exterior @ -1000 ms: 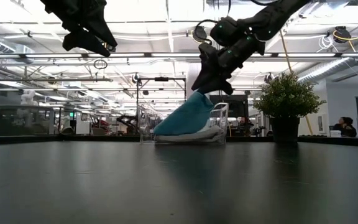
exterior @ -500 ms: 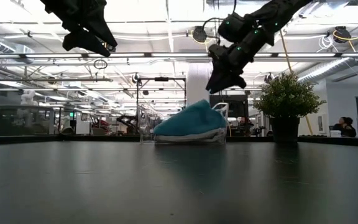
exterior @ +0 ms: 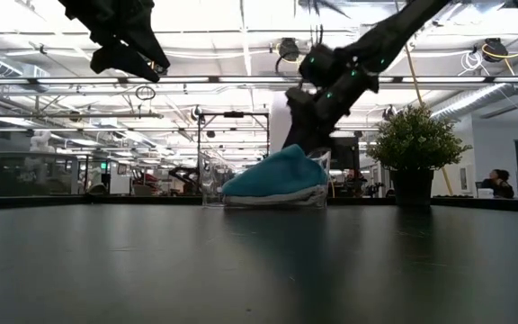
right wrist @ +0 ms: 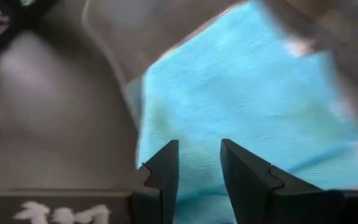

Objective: Fold microfiber towels
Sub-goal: Put the blue microfiber towel into the transparent bin, then fold the pink microfiber cloth

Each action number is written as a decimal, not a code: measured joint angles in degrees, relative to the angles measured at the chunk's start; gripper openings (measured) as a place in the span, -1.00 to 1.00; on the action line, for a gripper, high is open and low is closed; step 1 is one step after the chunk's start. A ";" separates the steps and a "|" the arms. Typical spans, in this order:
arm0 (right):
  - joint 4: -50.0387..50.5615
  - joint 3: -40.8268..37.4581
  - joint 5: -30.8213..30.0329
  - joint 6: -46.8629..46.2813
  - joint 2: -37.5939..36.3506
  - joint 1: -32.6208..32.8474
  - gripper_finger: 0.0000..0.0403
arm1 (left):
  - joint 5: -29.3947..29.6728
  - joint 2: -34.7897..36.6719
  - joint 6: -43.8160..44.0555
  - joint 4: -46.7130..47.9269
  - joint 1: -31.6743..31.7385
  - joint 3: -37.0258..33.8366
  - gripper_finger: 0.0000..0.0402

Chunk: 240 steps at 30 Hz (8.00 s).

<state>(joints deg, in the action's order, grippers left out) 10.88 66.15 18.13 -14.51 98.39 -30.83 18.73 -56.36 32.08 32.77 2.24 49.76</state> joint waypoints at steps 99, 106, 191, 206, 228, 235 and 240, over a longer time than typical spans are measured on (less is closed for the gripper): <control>-33.24 -0.04 -19.21 20.16 15.80 18.96 -0.66 | 4.34 0.00 2.15 1.34 0.00 0.02 0.03; -36.02 -0.04 -19.14 20.16 15.33 15.32 -0.66 | 4.89 0.00 2.43 1.86 -0.02 0.02 0.03; -12.73 -0.04 -23.08 5.58 -7.59 21.71 -0.66 | -29.23 -15.60 11.67 0.05 -53.05 -14.34 0.03; -11.21 -0.04 -22.89 5.55 -7.59 22.45 -0.66 | -29.10 -23.09 20.46 -4.07 -51.14 -14.40 -0.21; -8.91 -0.11 -22.38 6.18 -7.85 27.85 -0.87 | 12.45 -10.00 16.89 -16.06 -21.74 -8.57 -0.98; -8.94 -0.11 -22.72 -0.96 -7.85 31.27 -0.96 | 10.11 -14.63 12.47 -29.36 -14.00 -8.61 -0.97; -6.84 -0.11 -27.03 -0.79 -7.85 33.63 -0.99 | 6.64 -18.89 11.80 -33.42 -10.03 -8.61 -0.98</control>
<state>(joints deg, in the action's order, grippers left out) 4.04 66.04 -8.89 -15.29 90.54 2.80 25.37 -75.25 43.88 -0.65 -7.79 41.15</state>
